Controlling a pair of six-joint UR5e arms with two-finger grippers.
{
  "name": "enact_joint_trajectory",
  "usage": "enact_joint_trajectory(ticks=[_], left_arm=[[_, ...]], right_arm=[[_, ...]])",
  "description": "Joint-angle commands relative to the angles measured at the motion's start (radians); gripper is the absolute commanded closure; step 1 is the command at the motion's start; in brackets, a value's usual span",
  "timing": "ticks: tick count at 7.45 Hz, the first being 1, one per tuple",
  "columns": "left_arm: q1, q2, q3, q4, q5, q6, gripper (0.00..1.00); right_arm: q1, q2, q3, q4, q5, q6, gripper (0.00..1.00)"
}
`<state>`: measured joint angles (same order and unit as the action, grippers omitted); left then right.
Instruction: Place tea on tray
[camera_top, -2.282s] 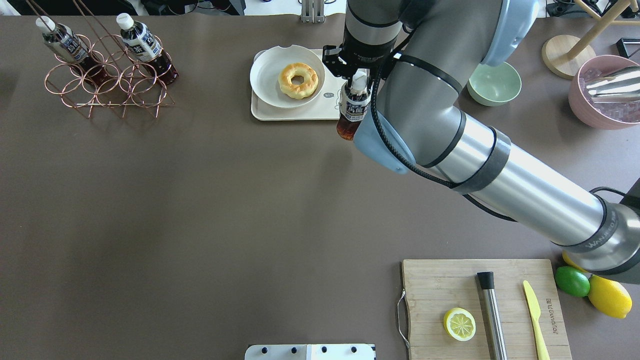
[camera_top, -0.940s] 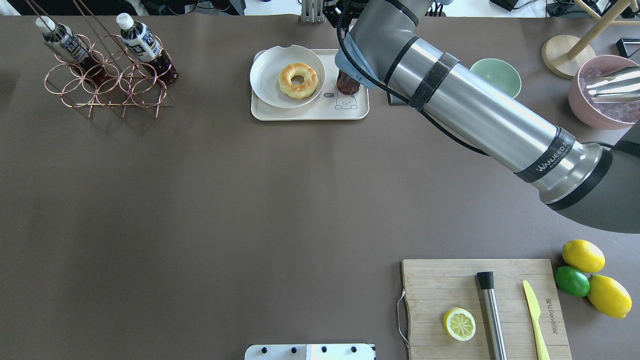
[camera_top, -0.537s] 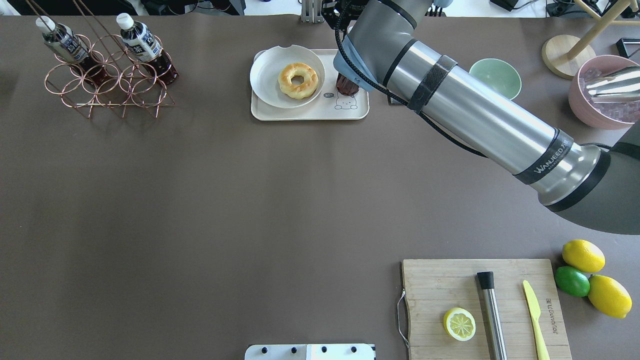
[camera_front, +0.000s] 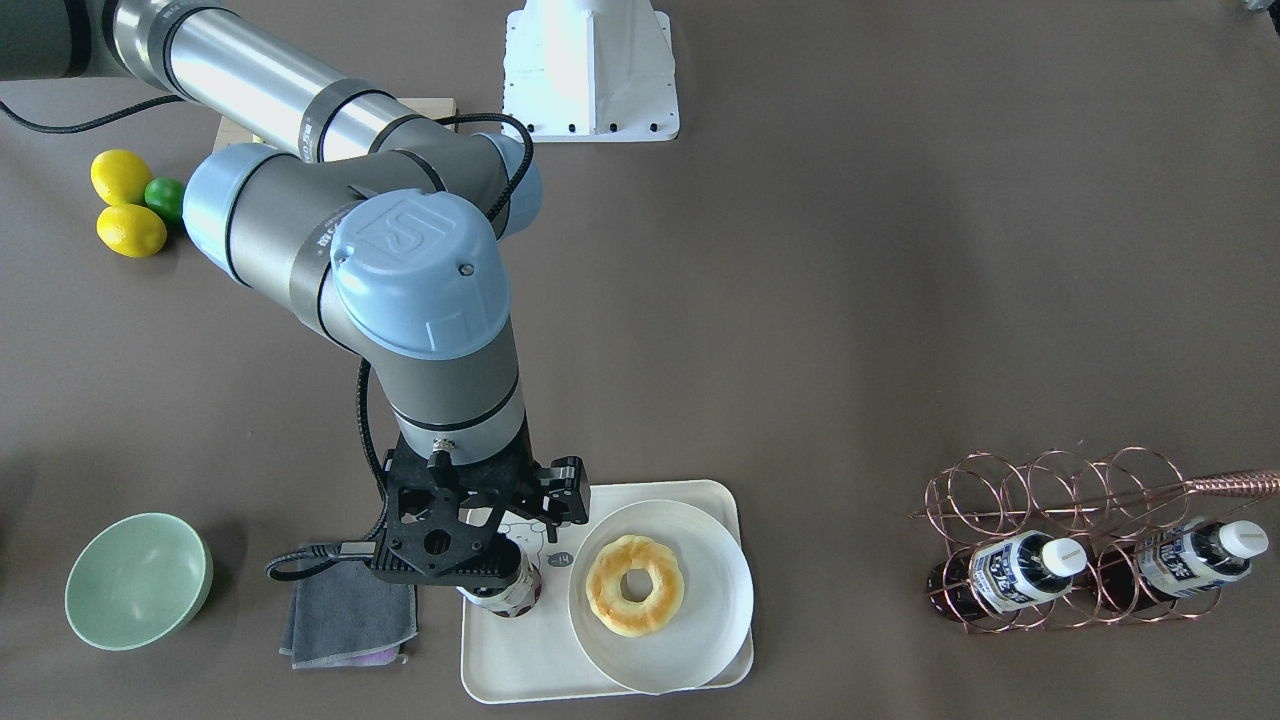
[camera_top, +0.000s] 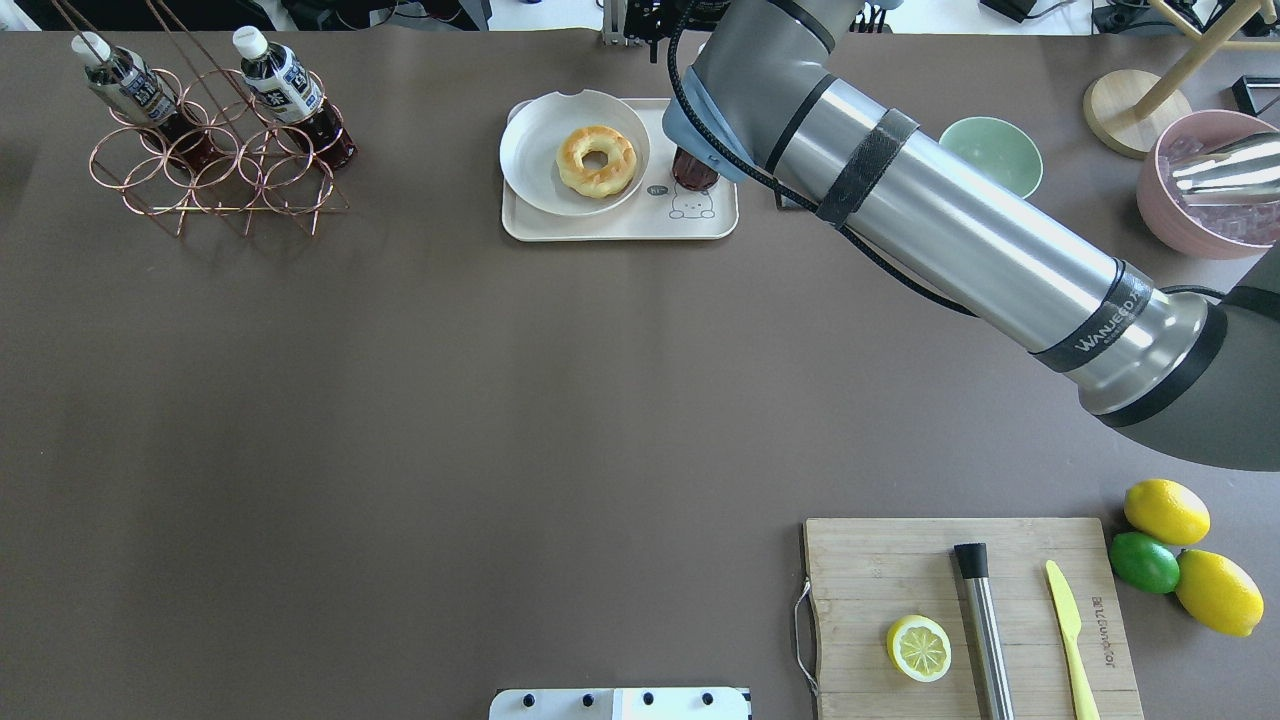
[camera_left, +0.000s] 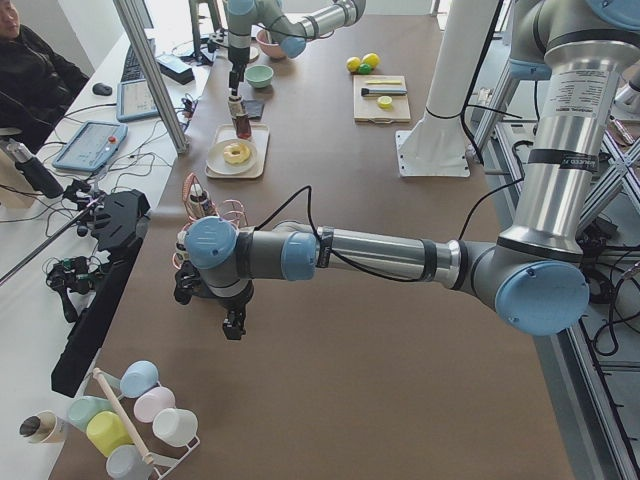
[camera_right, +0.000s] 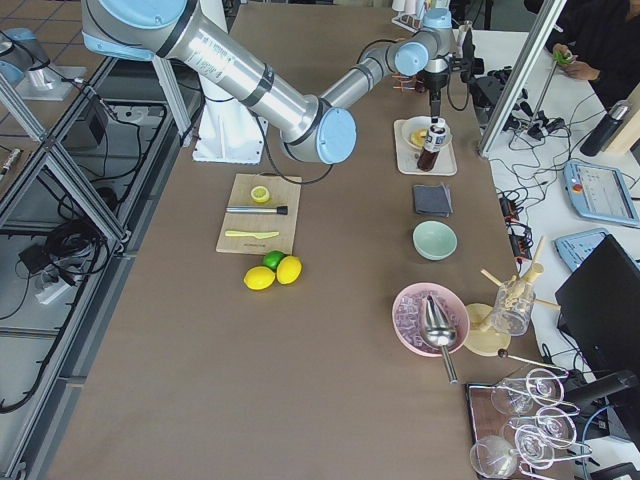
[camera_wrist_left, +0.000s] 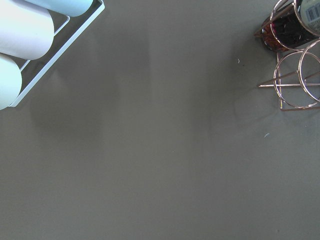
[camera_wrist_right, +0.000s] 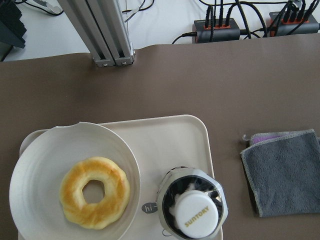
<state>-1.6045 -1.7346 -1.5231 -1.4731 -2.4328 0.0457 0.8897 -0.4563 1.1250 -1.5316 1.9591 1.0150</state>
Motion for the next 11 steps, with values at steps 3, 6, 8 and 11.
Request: enact_joint_trajectory(ticks=[3, 6, 8, 11], left_arm=[[0.0, -0.013, 0.008, 0.004, 0.003, -0.003, 0.02], [-0.002, -0.013, 0.015, 0.004, 0.001, -0.004, 0.02], [-0.003, -0.006, 0.017, 0.004, 0.001, -0.009, 0.02], [0.0, -0.008, 0.021, 0.007, 0.001, -0.007, 0.02]], right_arm=[[0.021, -0.216, 0.451, -0.255, 0.038, -0.012, 0.0], [0.076, -0.404, 0.724, -0.512, 0.029, -0.163, 0.0], [0.106, -0.612, 0.83, -0.526, 0.018, -0.36, 0.0], [0.321, -0.879, 0.811, -0.414, 0.134, -0.755, 0.0]])
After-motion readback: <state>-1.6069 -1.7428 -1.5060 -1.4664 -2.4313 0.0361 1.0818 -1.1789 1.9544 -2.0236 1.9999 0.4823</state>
